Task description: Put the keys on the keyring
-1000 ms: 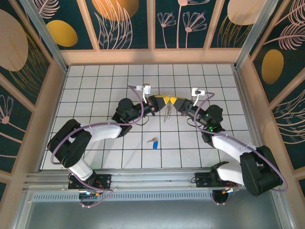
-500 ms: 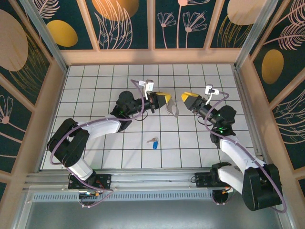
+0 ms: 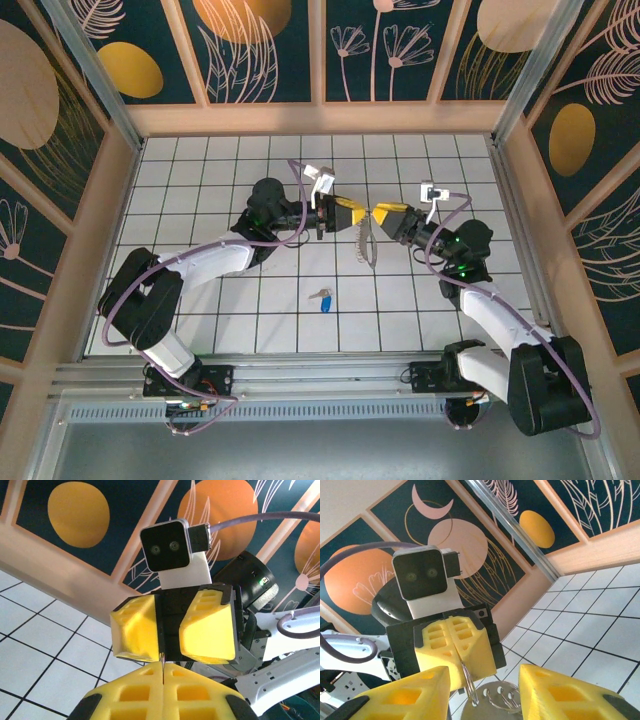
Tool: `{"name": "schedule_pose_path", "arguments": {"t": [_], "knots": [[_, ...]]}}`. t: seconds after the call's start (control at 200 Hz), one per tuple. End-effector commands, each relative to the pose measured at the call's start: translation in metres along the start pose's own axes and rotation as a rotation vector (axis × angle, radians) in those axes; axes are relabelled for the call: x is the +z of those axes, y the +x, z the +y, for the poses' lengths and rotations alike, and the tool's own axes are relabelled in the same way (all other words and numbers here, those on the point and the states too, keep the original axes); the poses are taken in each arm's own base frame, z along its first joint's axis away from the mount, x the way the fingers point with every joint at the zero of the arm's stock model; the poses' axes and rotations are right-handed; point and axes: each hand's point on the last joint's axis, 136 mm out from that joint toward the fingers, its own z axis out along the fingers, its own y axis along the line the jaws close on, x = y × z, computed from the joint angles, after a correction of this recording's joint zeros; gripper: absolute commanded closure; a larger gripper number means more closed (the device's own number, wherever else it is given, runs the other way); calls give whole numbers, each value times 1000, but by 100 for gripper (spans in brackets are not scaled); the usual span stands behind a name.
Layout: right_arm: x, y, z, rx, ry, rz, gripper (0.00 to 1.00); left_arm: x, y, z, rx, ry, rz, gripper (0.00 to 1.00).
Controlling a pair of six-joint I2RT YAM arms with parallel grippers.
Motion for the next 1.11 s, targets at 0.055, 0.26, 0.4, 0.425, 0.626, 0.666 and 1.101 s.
{"name": "schedule_pose_path", "arguments": {"t": [0.055, 0.26, 0.4, 0.425, 0.626, 0.666, 1.101], "knots": [[6, -1, 21, -70, -82, 14, 65, 0, -16, -15, 66, 53, -9, 100], [11, 3, 20, -69, -90, 27, 92, 2, -18, -17, 67, 62, -4, 100], [10, 1, 17, -69, -75, 13, 100, 2, -19, -15, 55, 54, -14, 100], [10, 0, 17, -67, -69, 7, 100, 2, -20, -13, 54, 44, -24, 97], [5, -6, 13, -42, -35, -64, 100, -23, -44, 3, -13, -138, -246, 49], [4, -8, 14, -37, -32, -78, 100, -29, -47, 4, -29, -156, -290, 49], [4, -18, 17, 18, -19, -190, 100, -25, -33, 1, -155, -84, -367, 63]]}}
